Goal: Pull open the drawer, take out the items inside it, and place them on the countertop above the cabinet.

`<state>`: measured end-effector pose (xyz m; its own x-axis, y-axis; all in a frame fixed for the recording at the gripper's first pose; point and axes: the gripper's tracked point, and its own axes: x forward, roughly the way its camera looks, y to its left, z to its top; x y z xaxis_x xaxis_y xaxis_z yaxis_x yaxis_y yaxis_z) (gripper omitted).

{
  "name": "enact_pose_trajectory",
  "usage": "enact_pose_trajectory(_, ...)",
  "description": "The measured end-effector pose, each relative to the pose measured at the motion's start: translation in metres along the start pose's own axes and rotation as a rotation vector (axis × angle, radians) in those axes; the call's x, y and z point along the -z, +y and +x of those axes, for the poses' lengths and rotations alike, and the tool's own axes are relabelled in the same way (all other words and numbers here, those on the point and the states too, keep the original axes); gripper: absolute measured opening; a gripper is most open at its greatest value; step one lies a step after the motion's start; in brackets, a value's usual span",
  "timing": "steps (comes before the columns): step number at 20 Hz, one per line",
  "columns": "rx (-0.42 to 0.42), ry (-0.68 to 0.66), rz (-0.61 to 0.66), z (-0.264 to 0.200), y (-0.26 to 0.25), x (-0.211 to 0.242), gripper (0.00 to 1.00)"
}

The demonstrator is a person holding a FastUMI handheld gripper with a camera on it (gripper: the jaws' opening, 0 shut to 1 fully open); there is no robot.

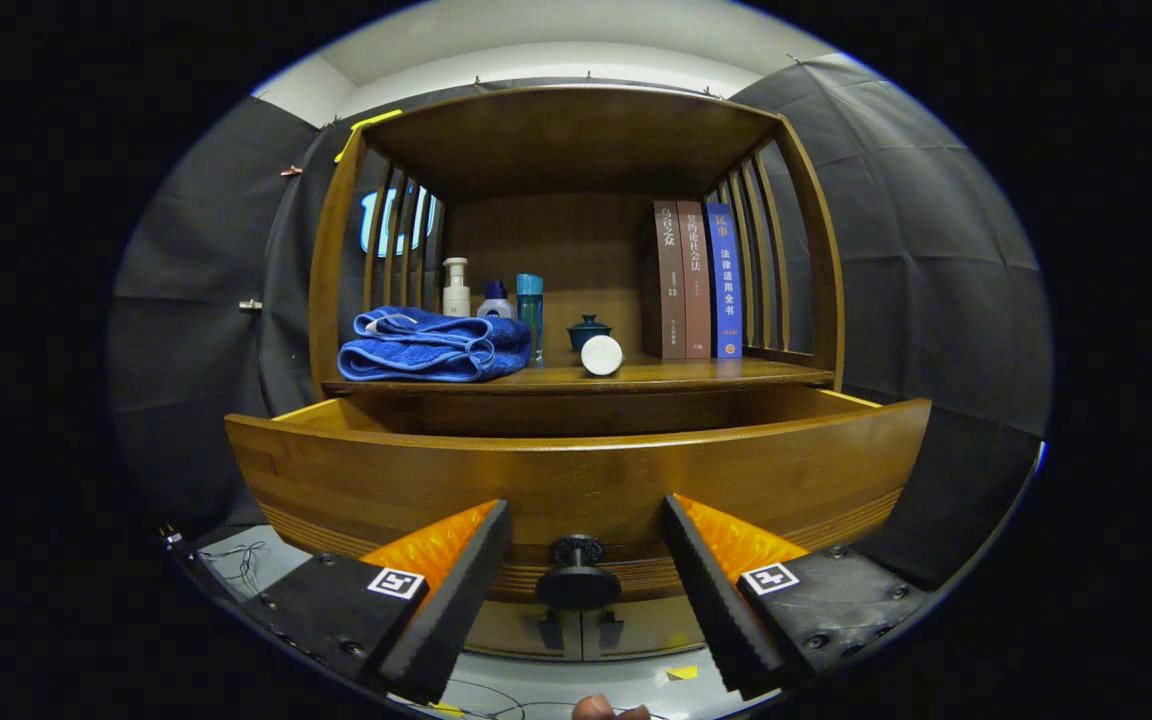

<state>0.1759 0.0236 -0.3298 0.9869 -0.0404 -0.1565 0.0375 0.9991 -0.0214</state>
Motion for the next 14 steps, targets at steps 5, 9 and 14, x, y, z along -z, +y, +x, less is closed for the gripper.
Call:
enact_pose_trajectory(5,0.006,0.008,-0.008,0.036,0.001,-0.003,0.99)
enact_pose_trajectory(9,0.011,0.016,-0.005,0.062,0.002,-0.004,0.99)
enact_pose_trajectory(14,0.013,0.015,-0.006,0.087,0.003,-0.006,1.0)
